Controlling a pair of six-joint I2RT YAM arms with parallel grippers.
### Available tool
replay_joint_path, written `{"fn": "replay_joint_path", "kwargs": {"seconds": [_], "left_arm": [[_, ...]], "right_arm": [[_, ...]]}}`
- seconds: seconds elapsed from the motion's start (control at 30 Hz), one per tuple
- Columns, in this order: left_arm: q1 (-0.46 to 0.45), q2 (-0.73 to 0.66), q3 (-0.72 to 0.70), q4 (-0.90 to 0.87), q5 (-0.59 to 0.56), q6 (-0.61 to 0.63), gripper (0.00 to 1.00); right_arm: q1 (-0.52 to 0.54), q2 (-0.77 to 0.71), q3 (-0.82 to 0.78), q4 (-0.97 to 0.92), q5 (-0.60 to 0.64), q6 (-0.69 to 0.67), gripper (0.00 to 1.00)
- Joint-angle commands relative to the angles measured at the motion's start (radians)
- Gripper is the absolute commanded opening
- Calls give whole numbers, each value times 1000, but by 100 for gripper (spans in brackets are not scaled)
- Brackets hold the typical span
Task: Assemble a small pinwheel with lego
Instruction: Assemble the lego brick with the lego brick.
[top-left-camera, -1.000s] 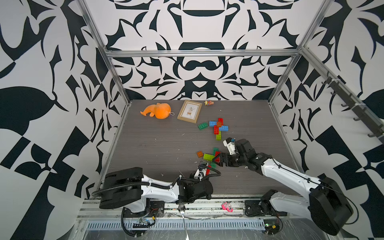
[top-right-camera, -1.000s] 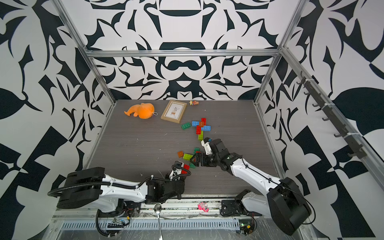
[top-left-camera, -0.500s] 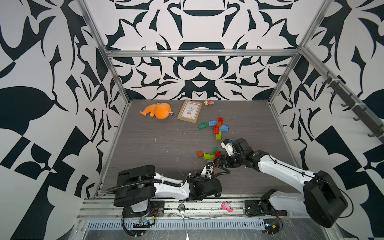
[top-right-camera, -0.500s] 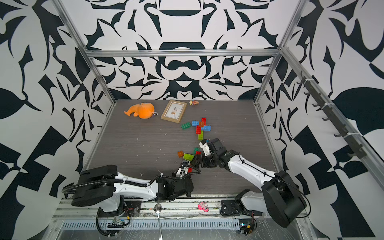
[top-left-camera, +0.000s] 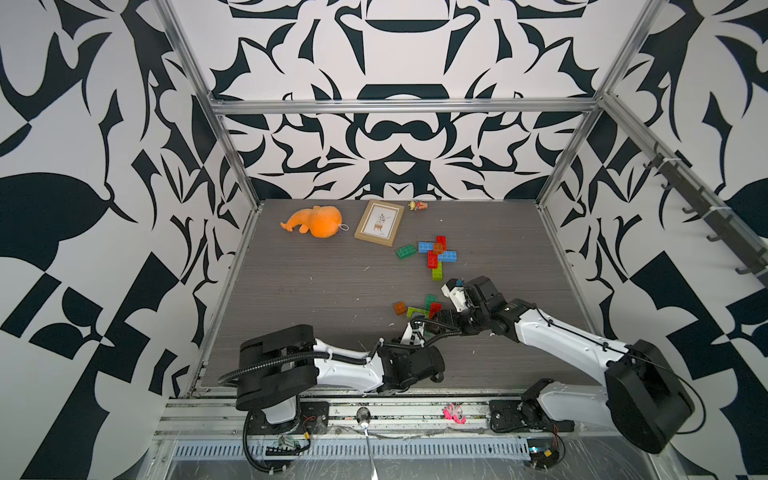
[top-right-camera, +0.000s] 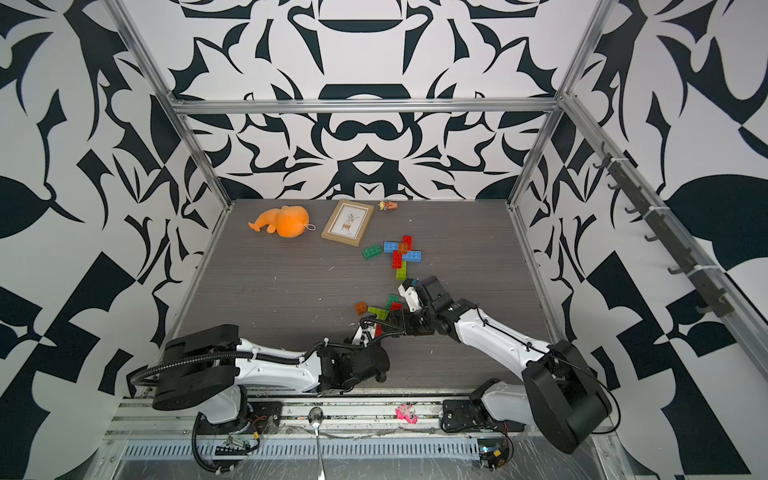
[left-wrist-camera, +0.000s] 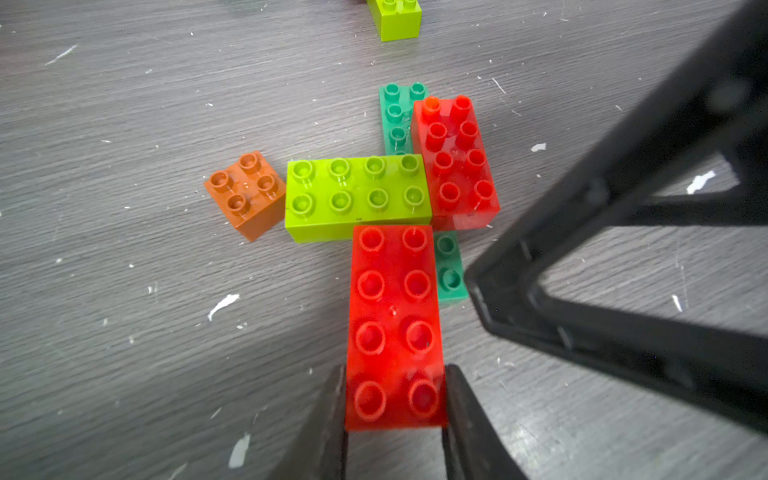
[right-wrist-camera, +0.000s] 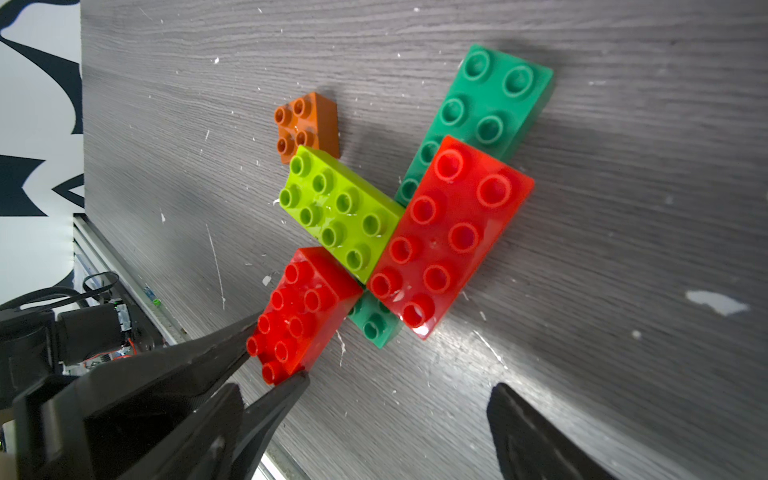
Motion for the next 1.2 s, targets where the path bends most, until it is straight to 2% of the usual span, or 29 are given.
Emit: {"fn": "replay_joint_path", "kwargs": {"seconds": [0.0, 0.23, 0.63, 1.17], "left_arm": [[9, 21, 25, -24, 24, -16, 29], [12, 43, 59, -49, 45, -18, 30], [25, 55, 94, -151, 24, -101, 30], [37, 60, 94, -133, 61, -73, 31]], "right_arm": [[-5, 2, 43, -15, 8, -19, 94], [-4, 21, 54, -23, 19, -24, 93], [-4, 48, 62, -28, 34, -24, 89], [-3, 107, 91, -35, 50, -20, 85]]}}
